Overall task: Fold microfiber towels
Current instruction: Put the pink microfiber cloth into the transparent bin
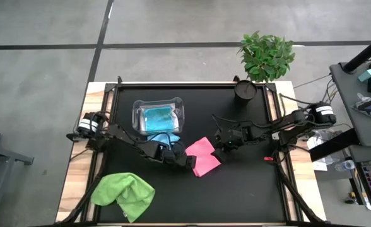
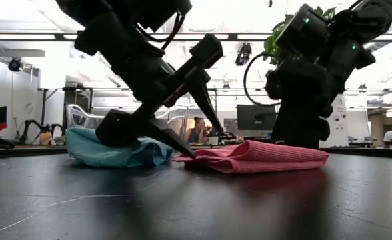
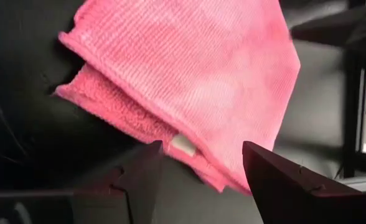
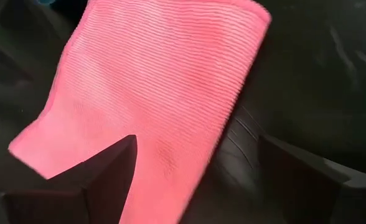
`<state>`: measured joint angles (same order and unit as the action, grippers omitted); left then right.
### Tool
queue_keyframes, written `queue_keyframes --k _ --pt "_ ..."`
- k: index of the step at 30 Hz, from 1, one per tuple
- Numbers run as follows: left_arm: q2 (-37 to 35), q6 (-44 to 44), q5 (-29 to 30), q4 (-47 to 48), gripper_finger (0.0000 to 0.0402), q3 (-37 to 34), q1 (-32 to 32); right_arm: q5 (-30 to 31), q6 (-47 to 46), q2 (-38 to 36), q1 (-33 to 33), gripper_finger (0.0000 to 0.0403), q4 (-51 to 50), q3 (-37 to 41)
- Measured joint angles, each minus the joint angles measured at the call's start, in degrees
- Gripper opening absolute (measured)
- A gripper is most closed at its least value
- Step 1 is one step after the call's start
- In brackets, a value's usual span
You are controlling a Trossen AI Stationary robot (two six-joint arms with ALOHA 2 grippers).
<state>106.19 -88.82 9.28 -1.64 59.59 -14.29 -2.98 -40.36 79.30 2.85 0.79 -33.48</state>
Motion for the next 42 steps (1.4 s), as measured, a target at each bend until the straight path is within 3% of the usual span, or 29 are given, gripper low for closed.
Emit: queue_keyframes --k 11,32,42 --pt "2.61 -1.88 -0.14 -1.53 0.0205 0.3 0.68 -2.77 0.25 7.06 0.0 0.0322 8.67 -1.14" --pt "3.61 -1.68 1.4 -3.97 0.0204 0.29 1.93 -3.7 0.13 10.72 1.77 0.029 16.48 -1.76" --pt "3.69 0.68 3.41 -3.75 0.015 0.11 2.41 -5.05 -1.29 12.69 1.77 0.0246 22.09 -1.74"
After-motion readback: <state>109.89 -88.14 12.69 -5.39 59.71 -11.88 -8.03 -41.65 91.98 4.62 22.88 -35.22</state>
